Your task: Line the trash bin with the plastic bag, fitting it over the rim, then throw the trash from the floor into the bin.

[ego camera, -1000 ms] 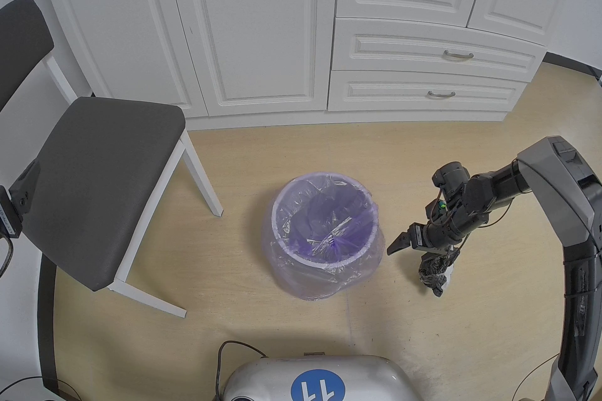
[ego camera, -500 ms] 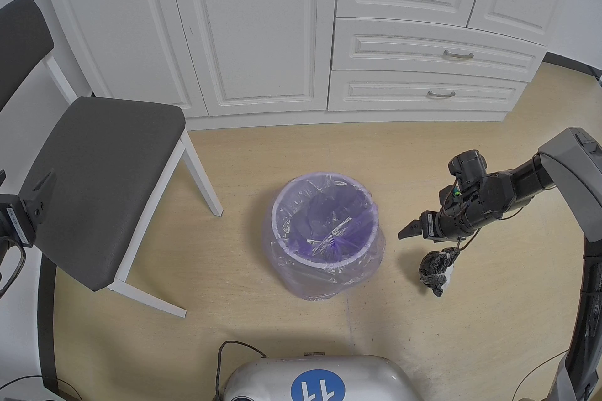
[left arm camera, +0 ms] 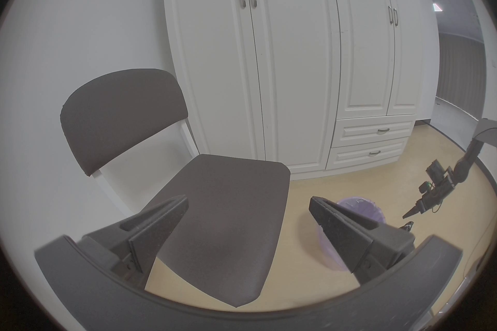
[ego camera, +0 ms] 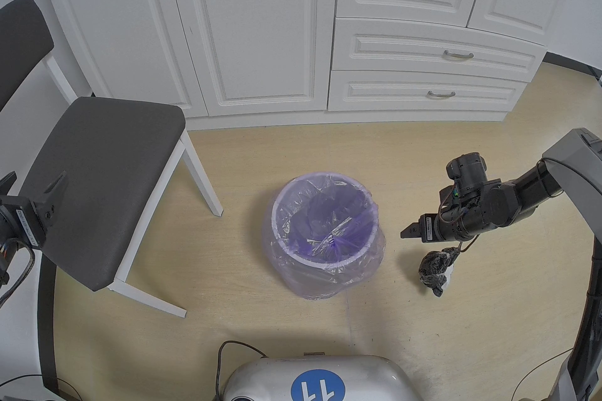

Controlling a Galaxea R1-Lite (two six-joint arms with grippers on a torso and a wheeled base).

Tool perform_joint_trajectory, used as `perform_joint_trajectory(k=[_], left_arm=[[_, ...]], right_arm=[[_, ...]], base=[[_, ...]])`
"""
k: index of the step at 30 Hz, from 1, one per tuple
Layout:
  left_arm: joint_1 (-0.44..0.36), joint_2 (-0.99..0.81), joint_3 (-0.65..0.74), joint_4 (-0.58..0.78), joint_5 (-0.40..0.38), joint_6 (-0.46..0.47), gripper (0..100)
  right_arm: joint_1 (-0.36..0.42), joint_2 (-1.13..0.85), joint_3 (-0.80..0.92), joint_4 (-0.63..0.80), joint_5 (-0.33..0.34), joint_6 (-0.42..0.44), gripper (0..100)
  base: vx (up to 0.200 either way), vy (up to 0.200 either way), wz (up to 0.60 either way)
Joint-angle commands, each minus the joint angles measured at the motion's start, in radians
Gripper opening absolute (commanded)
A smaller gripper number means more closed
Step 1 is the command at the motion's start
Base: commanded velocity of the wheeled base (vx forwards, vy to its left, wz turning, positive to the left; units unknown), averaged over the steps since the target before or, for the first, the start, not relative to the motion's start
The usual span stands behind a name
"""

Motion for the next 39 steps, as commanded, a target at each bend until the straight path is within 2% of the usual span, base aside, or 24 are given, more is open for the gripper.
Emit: perform_joint_trajectory(k=[1, 6, 13, 20, 26, 27, 34, 39], left_arm=[[0.0, 0.031, 0.002, 0.0, 0.001, 0.0, 100], [0.0, 0.047, 0.006, -0.028, 0.001, 0.0, 100], [0.0, 0.042, 0.01, -0.049, -0.001, 0.001, 100], [0.0, 0.039, 0.006, -0.049, -0.001, 0.003, 100], [0.0, 0.037, 0.006, -0.051, -0.002, 0.003, 100], [0.0, 0.034, 0.002, -0.051, -0.002, 0.004, 100], [0.0, 0.03, -0.002, -0.051, -0.004, 0.004, 100], [0.0, 0.021, -0.004, -0.051, -0.01, 0.006, 100]], right_arm=[[0.003, -0.077, 0.059, -0.052, -0.012, -0.023, 100], [0.003, -0.148, 0.141, -0.152, -0.068, -0.064, 100], [0.001, -0.27, 0.336, -0.41, -0.206, -0.15, 100], [-0.025, -0.352, 0.48, -0.649, -0.239, -0.192, 100], [-0.037, -0.381, 0.529, -0.697, -0.239, -0.195, 100], [-0.072, -0.421, 0.583, -0.706, -0.241, -0.215, 100], [-0.115, -0.482, 0.628, -0.704, -0.242, -0.224, 100], [-0.157, -0.481, 0.595, -0.672, -0.298, -0.236, 100]], base=[[0.0, 0.0, 0.0], [0.0, 0.0, 0.0], [0.0, 0.0, 0.0], [0.0, 0.0, 0.0], [0.0, 0.0, 0.0], [0.0, 0.0, 0.0], [0.0, 0.0, 0.0], [0.0, 0.0, 0.0]])
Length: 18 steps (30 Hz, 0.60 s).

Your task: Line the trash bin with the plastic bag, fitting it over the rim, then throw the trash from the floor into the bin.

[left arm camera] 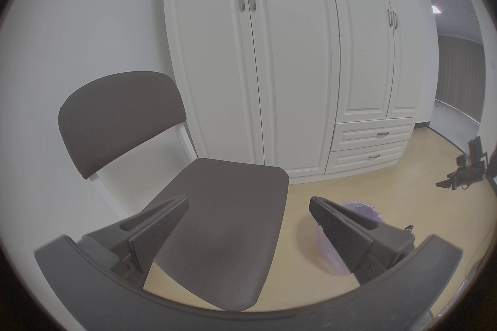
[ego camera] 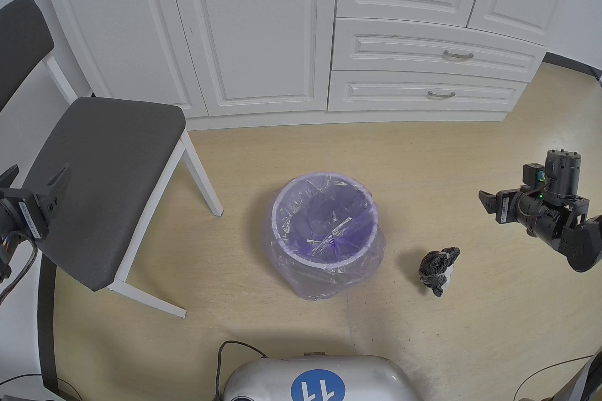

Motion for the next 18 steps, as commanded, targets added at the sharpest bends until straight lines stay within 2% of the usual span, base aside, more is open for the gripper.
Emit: perform_joint_trajectory(k=[1, 4, 5, 8, 9, 10, 13, 14, 16, 17, 18], left_arm=[[0.001, -0.008, -0.002, 0.0, -0.011, 0.0, 100], [0.001, -0.008, -0.002, 0.0, -0.02, 0.0, 100], [0.001, -0.006, -0.002, 0.0, -0.024, 0.0, 100], [0.001, -0.005, -0.005, 0.0, -0.024, 0.0, 100], [0.001, -0.005, -0.005, 0.0, -0.024, 0.0, 100], [0.001, -0.006, -0.005, 0.0, -0.024, 0.0, 100], [0.002, -0.006, -0.007, 0.0, -0.024, 0.0, 100], [0.004, -0.006, -0.007, 0.0, -0.024, 0.0, 100], [0.005, -0.006, -0.007, 0.0, -0.026, 0.0, 100], [0.005, -0.006, -0.007, 0.0, -0.026, 0.0, 100], [0.007, -0.008, -0.007, 0.0, -0.026, 0.002, 100]], right_arm=[[-0.033, -0.017, -0.027, 0.031, -0.019, -0.005, 100], [-0.046, -0.027, -0.054, 0.103, -0.019, -0.003, 100], [-0.058, -0.043, -0.097, 0.197, -0.017, 0.011, 100], [-0.064, -0.055, -0.182, 0.376, -0.005, 0.087, 100], [-0.064, -0.055, -0.186, 0.386, -0.005, 0.094, 100], [-0.064, -0.052, -0.255, 0.51, 0.003, 0.157, 100], [-0.073, -0.046, -0.355, 0.691, 0.069, 0.236, 100], [-0.09, -0.043, -0.4, 0.769, 0.119, 0.262, 100], [-0.112, -0.037, -0.452, 0.861, 0.191, 0.282, 100], [-0.112, -0.037, -0.452, 0.861, 0.191, 0.282, 100], [-0.138, -0.026, -0.492, 0.93, 0.253, 0.284, 100]], base=[[0.0, 0.0, 0.0], [0.0, 0.0, 0.0], [0.0, 0.0, 0.0], [0.0, 0.0, 0.0], [0.0, 0.0, 0.0], [0.0, 0.0, 0.0], [0.0, 0.0, 0.0], [0.0, 0.0, 0.0], [0.0, 0.0, 0.0], [0.0, 0.0, 0.0], [0.0, 0.0, 0.0]])
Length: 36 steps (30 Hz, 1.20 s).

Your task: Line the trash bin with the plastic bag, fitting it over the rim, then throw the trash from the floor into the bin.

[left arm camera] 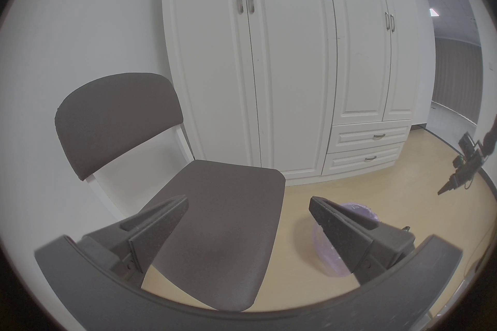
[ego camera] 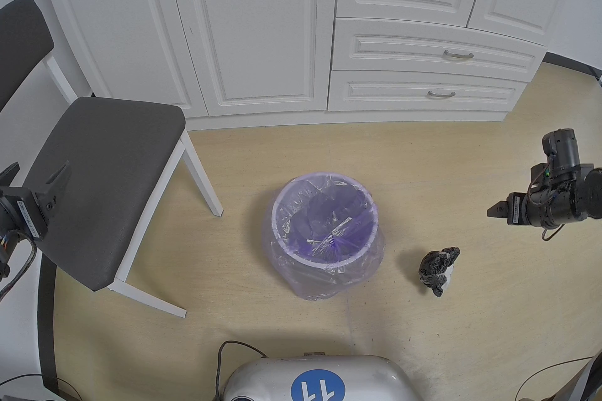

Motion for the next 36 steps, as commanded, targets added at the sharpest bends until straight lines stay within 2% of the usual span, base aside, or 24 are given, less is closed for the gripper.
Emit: perform_joint_trajectory(k=[1, 21, 36], left_arm=[[0.005, -0.002, -0.001, 0.0, -0.002, 0.002, 100], [0.003, -0.019, 0.0, 0.003, -0.006, 0.025, 100], [0.003, -0.019, 0.003, 0.012, -0.006, 0.029, 100]], right_arm=[[-0.073, 0.019, -0.197, 0.193, 0.166, 0.077, 100], [-0.078, 0.088, -0.197, 0.214, 0.188, 0.06, 100], [-0.102, 0.304, -0.244, 0.214, 0.209, 0.025, 100]], base=[[0.0, 0.0, 0.0], [0.0, 0.0, 0.0], [0.0, 0.0, 0.0]])
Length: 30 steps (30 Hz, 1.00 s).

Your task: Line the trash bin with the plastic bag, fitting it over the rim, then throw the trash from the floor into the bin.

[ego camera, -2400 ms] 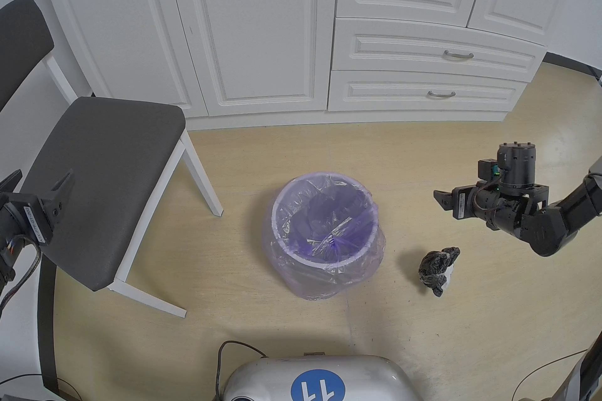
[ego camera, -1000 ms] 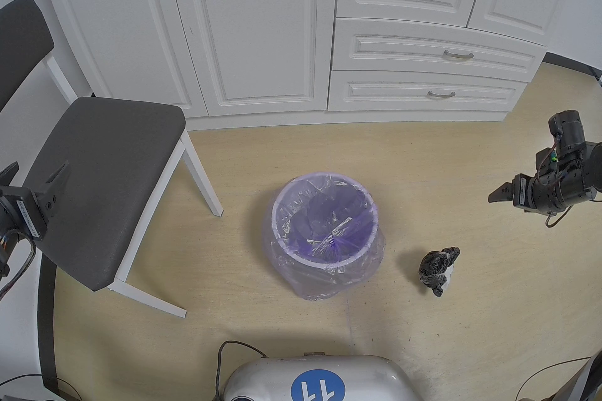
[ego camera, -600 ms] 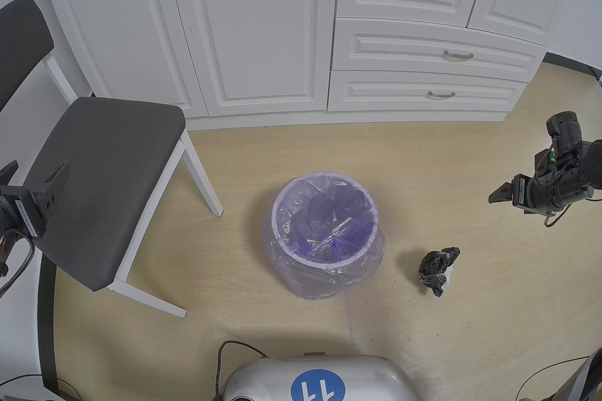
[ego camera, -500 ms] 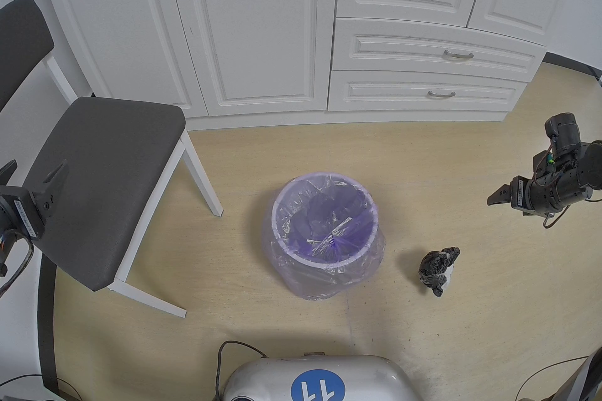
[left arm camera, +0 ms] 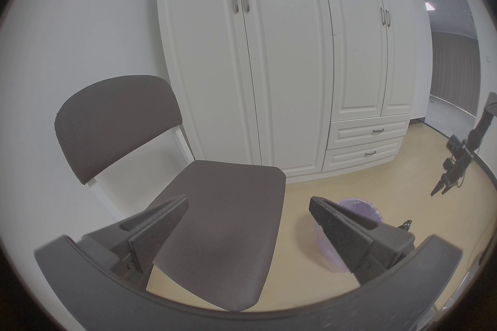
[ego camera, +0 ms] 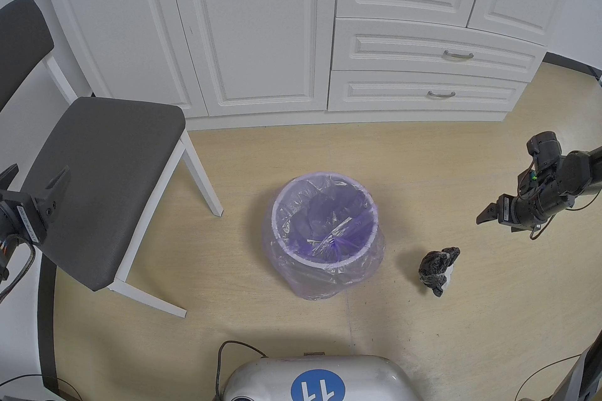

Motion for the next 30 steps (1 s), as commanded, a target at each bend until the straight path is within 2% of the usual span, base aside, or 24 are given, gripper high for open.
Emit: perform_joint_trajectory(k=[1, 8, 9, 16, 20, 25, 30], left_arm=[[0.0, -0.006, -0.002, -0.003, 0.001, 0.0, 100], [0.0, -0.038, -0.006, 0.001, 0.001, 0.002, 100], [0.0, -0.041, -0.006, 0.002, 0.001, 0.002, 100], [0.0, -0.023, -0.002, 0.002, 0.001, 0.002, 100], [0.002, -0.021, -0.003, 0.004, 0.001, 0.002, 100], [0.002, -0.021, -0.002, 0.002, 0.001, 0.002, 100], [0.005, -0.038, -0.005, -0.003, 0.002, 0.028, 100]], right_arm=[[-0.005, 0.077, -0.013, 0.001, 0.002, -0.003, 100], [-0.038, 0.165, -0.046, -0.007, 0.024, -0.003, 100], [-0.054, 0.202, -0.067, -0.004, 0.053, -0.003, 100], [-0.054, 0.349, -0.136, -0.015, 0.079, 0.004, 100], [-0.054, 0.452, -0.191, -0.042, 0.116, 0.008, 100], [-0.041, 0.484, -0.198, -0.078, 0.126, 0.008, 100], [0.006, 0.531, -0.233, -0.11, 0.125, 0.009, 100]], base=[[0.0, 0.0, 0.0], [0.0, 0.0, 0.0], [0.0, 0.0, 0.0], [0.0, 0.0, 0.0], [0.0, 0.0, 0.0], [0.0, 0.0, 0.0], [0.0, 0.0, 0.0]])
